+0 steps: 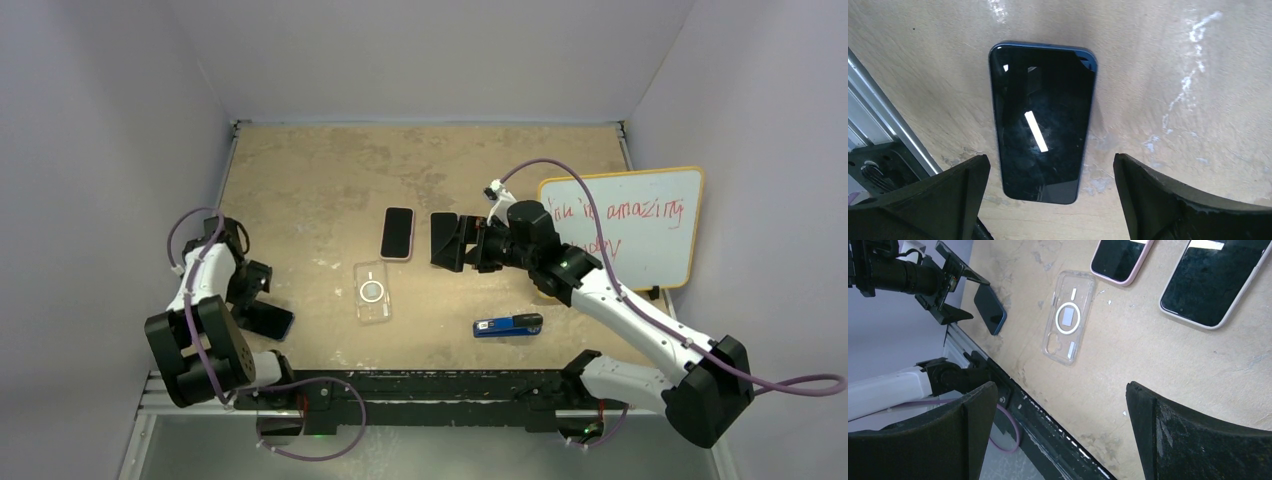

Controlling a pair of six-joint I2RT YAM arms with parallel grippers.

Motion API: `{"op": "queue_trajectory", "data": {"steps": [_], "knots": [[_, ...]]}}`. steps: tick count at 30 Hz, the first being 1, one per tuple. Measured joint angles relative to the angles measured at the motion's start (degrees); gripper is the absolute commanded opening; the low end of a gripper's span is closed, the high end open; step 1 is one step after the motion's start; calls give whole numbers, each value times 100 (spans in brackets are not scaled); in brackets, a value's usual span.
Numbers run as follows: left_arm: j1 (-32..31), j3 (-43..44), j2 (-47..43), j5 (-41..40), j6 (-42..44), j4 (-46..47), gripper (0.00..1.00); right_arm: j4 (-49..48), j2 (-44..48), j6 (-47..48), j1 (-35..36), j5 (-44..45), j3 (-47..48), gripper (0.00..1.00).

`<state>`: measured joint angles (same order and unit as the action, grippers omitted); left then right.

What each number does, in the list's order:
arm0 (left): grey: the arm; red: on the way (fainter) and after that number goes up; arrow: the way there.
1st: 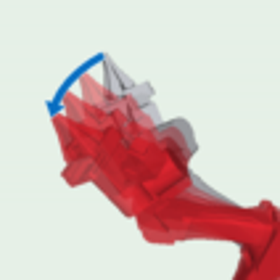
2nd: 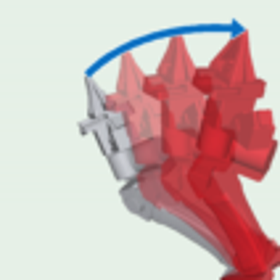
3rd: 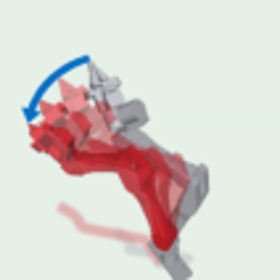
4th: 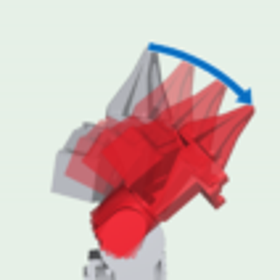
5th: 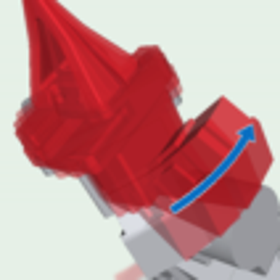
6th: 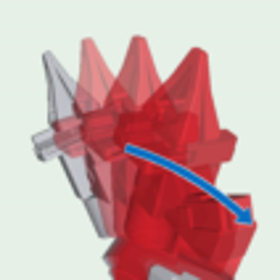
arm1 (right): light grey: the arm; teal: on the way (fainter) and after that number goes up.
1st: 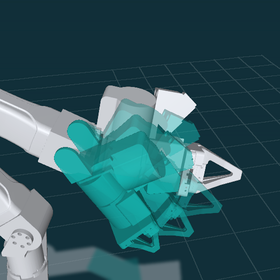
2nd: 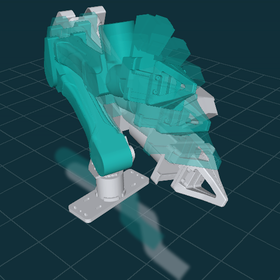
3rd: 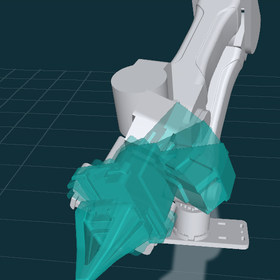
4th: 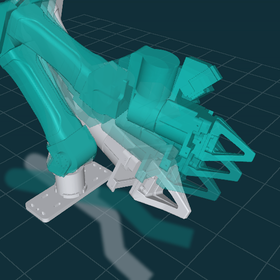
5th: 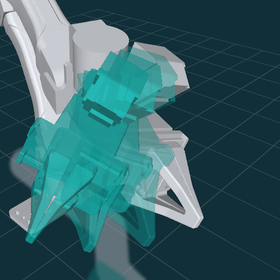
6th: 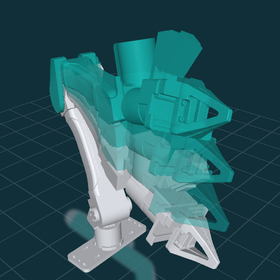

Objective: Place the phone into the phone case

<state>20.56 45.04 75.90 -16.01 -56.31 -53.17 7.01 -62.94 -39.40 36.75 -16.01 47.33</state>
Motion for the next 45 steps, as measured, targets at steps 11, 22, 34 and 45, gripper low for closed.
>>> {"op": "queue_trajectory", "data": {"steps": [11, 22, 34, 45], "knots": [[538, -396, 140, 302, 358, 337, 100, -22, -249, 52, 0, -90, 70, 99], [595, -487, 334, 662, 494, 651, 97, -142, -354, 33, 0, -297, 70, 99], [708, -339, 315, 155, 444, 256, 100, -216, -350, -11, 0, -304, 70, 99], [833, -254, 551, 461, 505, 474, 100, -225, -208, -24, 0, -308, 70, 99]]}}
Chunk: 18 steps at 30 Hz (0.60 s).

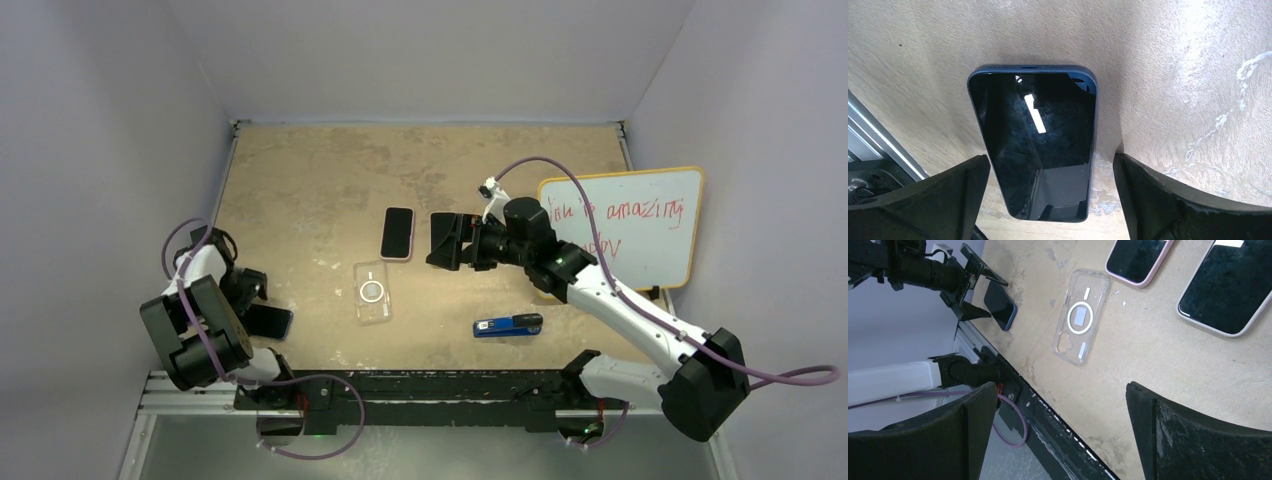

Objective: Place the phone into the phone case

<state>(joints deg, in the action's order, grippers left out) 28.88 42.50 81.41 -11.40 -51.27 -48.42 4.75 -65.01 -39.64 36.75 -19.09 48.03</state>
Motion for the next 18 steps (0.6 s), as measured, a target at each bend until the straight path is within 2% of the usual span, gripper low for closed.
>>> {"op": "queue_trajectory", "data": {"steps": [9, 14, 18], "knots": [[-2, -184, -214, 79, -24, 90, 100, -129, 0, -149, 0, -138, 0, 99], [-13, -188, -321, 48, -20, -299, 100, -129, 4, -170, 0, -140, 0, 99], [-13, -170, -483, -280, -101, -527, 100, -131, 33, -179, 0, -149, 0, 99]]}}
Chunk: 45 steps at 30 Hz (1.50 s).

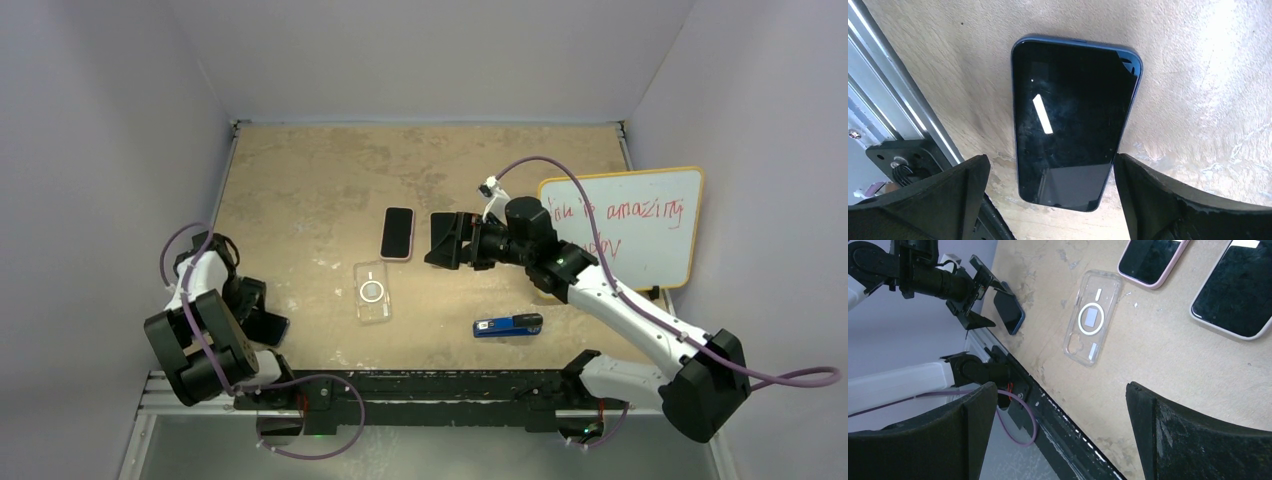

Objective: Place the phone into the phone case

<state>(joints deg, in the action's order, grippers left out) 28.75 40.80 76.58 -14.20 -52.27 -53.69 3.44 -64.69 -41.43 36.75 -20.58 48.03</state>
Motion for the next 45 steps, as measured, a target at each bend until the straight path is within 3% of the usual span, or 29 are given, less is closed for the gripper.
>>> {"op": "queue_trajectory", "data": {"steps": [18, 32, 45], "knots": [[22, 4, 326, 446, -46, 334, 100, 160, 293, -107, 0, 9, 39, 99], [11, 186, 190, -313, 2, 28, 100, 238, 282, -164, 0, 9, 55, 99], [11, -131, 37, -146, -24, 387, 100, 374, 267, -164, 0, 7, 197, 99]]}}
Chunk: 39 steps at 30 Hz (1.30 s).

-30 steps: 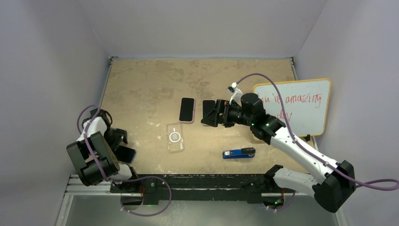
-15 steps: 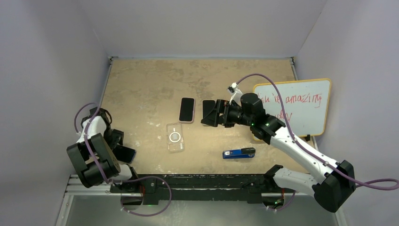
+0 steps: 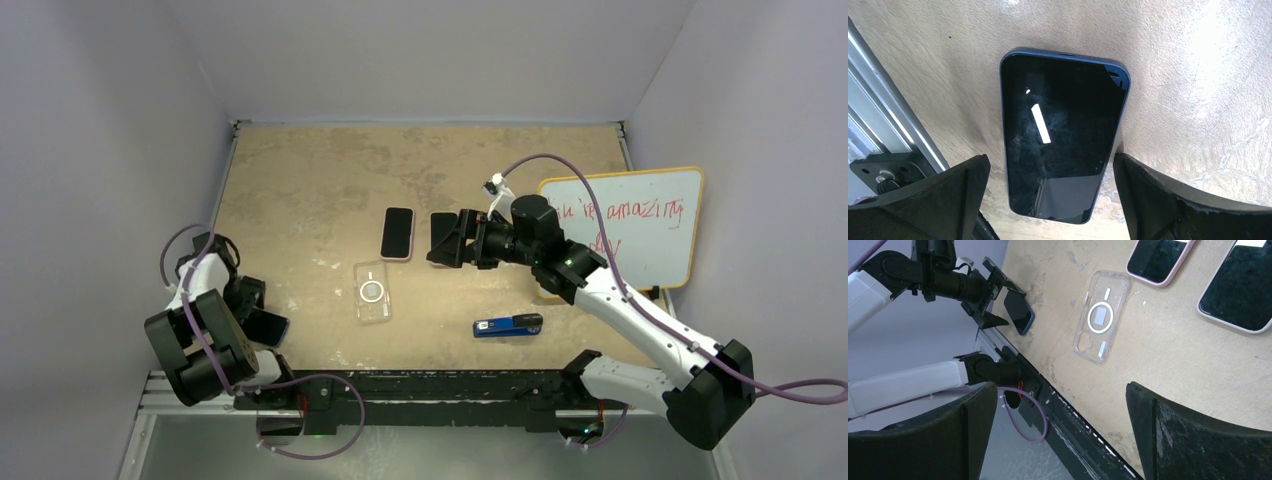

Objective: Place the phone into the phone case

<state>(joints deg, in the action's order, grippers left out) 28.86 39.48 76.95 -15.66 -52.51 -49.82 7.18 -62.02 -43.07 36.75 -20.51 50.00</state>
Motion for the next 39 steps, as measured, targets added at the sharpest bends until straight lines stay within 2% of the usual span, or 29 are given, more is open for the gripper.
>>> {"op": "queue_trajectory", "data": {"steps": [11, 15, 23, 28, 39], "knots": [[2, -286, -289, 409, -31, 382, 100, -2, -59, 0, 0, 2, 11, 99], [0, -568, -605, 623, -33, 614, 94, -11, -59, -2, 0, 2, 11, 99], [-160, -634, -671, 739, -24, 671, 84, -33, -59, -50, 0, 2, 11, 99], [-680, -627, -640, 728, -39, 717, 80, -52, -50, -87, 0, 7, 11, 99], [-2507, -337, -251, 850, -46, 975, 74, -168, 317, -177, 0, 103, -361, 99]]}}
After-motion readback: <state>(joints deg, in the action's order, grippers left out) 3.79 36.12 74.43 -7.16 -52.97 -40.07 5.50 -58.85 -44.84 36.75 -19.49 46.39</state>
